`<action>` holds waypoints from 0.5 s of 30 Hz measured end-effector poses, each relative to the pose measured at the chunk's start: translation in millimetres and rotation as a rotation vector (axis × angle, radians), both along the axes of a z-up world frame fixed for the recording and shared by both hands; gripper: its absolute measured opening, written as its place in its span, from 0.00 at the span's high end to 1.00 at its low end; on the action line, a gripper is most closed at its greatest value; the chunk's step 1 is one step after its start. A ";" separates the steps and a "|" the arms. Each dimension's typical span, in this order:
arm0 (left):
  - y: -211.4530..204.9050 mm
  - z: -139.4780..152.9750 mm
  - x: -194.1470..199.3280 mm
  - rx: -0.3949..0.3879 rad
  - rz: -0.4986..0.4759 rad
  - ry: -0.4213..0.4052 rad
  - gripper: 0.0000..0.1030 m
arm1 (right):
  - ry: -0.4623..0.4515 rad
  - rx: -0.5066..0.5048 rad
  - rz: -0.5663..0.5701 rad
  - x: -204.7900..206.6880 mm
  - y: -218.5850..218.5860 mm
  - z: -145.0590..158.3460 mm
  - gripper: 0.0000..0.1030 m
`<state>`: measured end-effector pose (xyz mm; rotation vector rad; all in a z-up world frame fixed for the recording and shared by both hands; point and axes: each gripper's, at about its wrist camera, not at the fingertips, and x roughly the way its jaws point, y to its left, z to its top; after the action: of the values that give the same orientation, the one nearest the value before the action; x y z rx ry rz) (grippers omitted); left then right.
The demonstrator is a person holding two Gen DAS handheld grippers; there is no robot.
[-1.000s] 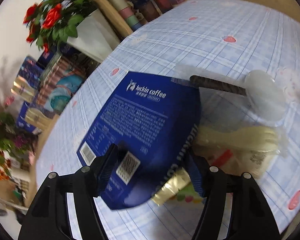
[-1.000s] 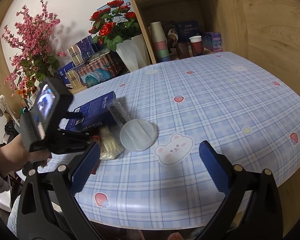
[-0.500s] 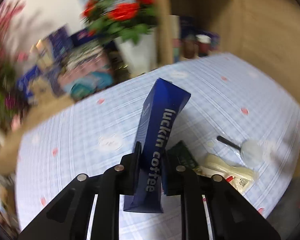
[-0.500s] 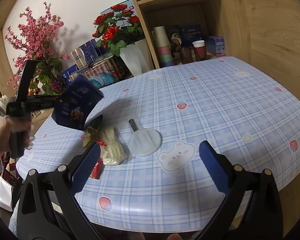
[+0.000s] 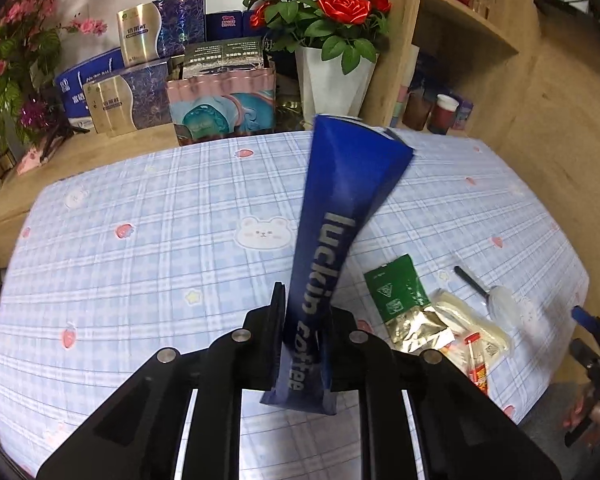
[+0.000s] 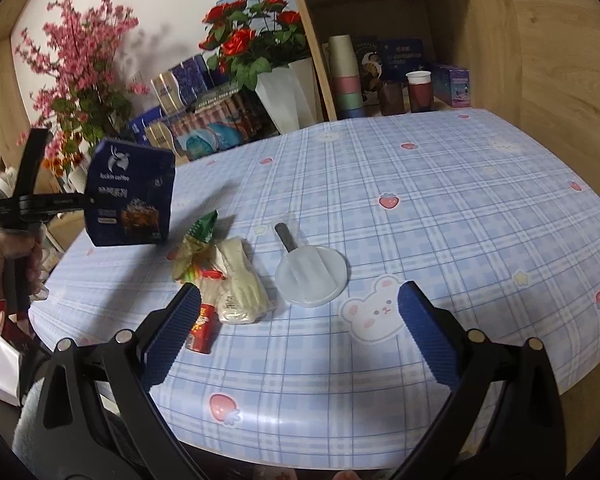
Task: Collect trash
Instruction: 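Grasp the clear round lid with the right tool while the left tool holds the coffee box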
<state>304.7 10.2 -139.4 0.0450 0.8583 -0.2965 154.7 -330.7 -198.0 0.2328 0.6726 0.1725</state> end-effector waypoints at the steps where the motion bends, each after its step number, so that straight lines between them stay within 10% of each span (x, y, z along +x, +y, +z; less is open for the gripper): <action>1: 0.1 -2.0 -2.6 -0.009 -0.005 -0.002 0.85 | 0.017 -0.001 0.006 5.9 -1.5 -3.1 0.06; 15: 10.7 -32.5 -20.9 -0.120 0.027 0.036 0.85 | 0.177 -0.200 0.097 88.6 21.4 -39.1 0.23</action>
<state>283.8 20.9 -171.8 -0.0840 0.8745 -0.3238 243.3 -309.3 -237.1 0.0233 0.8721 0.1775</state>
